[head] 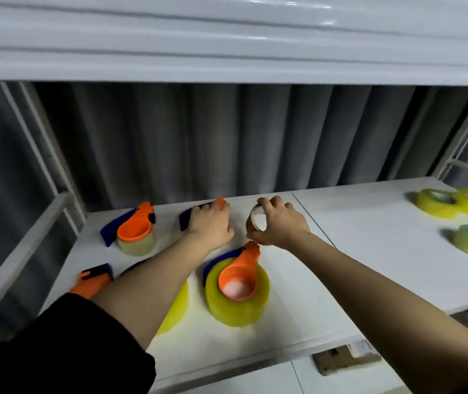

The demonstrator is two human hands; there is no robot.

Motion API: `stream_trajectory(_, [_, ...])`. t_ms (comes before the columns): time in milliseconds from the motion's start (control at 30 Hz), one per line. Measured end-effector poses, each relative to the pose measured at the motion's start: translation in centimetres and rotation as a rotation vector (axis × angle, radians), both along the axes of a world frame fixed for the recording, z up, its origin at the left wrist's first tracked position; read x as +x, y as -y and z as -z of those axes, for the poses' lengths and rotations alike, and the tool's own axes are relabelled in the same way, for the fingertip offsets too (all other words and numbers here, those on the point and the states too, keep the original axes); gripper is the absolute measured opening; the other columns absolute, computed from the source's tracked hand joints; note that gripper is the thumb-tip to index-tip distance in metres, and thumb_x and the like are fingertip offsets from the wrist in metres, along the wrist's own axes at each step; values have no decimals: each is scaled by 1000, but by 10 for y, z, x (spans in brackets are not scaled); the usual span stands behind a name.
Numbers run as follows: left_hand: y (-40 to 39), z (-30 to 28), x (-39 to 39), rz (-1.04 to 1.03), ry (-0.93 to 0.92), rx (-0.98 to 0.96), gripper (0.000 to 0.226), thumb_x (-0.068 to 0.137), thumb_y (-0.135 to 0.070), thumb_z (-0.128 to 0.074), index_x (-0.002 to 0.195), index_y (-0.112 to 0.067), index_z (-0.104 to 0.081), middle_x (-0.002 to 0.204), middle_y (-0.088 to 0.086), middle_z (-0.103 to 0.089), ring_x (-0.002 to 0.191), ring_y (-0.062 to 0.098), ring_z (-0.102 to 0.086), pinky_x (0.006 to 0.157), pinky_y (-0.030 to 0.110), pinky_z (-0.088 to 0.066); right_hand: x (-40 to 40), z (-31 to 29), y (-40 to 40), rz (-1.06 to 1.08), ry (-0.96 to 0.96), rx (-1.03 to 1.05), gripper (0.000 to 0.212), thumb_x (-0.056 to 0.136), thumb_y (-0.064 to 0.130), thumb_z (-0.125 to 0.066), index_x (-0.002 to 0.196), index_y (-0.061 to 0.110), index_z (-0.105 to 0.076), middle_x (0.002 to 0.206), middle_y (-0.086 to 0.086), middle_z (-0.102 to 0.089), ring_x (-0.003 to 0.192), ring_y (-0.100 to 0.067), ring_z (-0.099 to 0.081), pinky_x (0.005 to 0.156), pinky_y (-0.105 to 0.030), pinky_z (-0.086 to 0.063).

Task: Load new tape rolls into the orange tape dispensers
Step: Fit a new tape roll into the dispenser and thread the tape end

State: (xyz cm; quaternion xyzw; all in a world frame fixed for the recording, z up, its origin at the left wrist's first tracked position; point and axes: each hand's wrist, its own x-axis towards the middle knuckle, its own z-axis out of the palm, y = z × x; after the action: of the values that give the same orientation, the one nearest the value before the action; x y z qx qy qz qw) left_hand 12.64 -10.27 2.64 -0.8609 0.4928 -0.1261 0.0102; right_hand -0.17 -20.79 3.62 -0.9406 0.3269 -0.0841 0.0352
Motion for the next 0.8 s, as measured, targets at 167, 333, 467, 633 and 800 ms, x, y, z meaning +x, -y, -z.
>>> stream_trajectory(167, [56, 3, -36, -39, 15, 24, 44, 89, -41, -48, 123, -13, -45, 124, 11, -55, 114, 29, -53, 90, 35, -38, -40, 9, 68, -13, -65, -30, 79, 78, 62, -57, 142, 24, -30, 136, -7, -40, 121, -32, -44, 88, -39, -47])
stream_trajectory(333, [109, 10, -75, -108, -13, 44, 45, 90, -42, -46, 124, -13, -42, 120, 11, -55, 108, 30, -55, 87, 36, -39, -80, 8, 134, -58, -127, -53, 78, 79, 61, -59, 142, 24, -31, 136, -8, -38, 120, -31, -44, 88, -38, -46])
stream_trajectory(467, [140, 8, -98, -113, -19, 72, 40, 91, -40, -45, 120, -13, -44, 116, 8, -56, 103, 28, -56, 81, 34, -36, -104, 4, 172, -60, -129, -54, 78, 80, 62, -58, 142, 24, -31, 133, -8, -40, 119, -30, -44, 85, -36, -46])
stream_trajectory(633, [170, 5, -111, -97, -12, 87, 38, 91, -37, -44, 119, -12, -45, 114, 8, -56, 101, 26, -56, 81, 33, -34, -121, 7, 199, -16, -124, -43, 78, 79, 62, -58, 142, 25, -31, 134, -7, -39, 119, -30, -44, 86, -35, -45])
stream_trajectory(800, [196, 10, -121, -11, -10, 80, 37, 91, -35, -44, 119, -11, -45, 115, 9, -56, 102, 27, -55, 85, 34, -35, -137, 8, 214, 61, -116, -47, 78, 80, 63, -57, 143, 25, -30, 134, -7, -40, 119, -30, -44, 86, -35, -45])
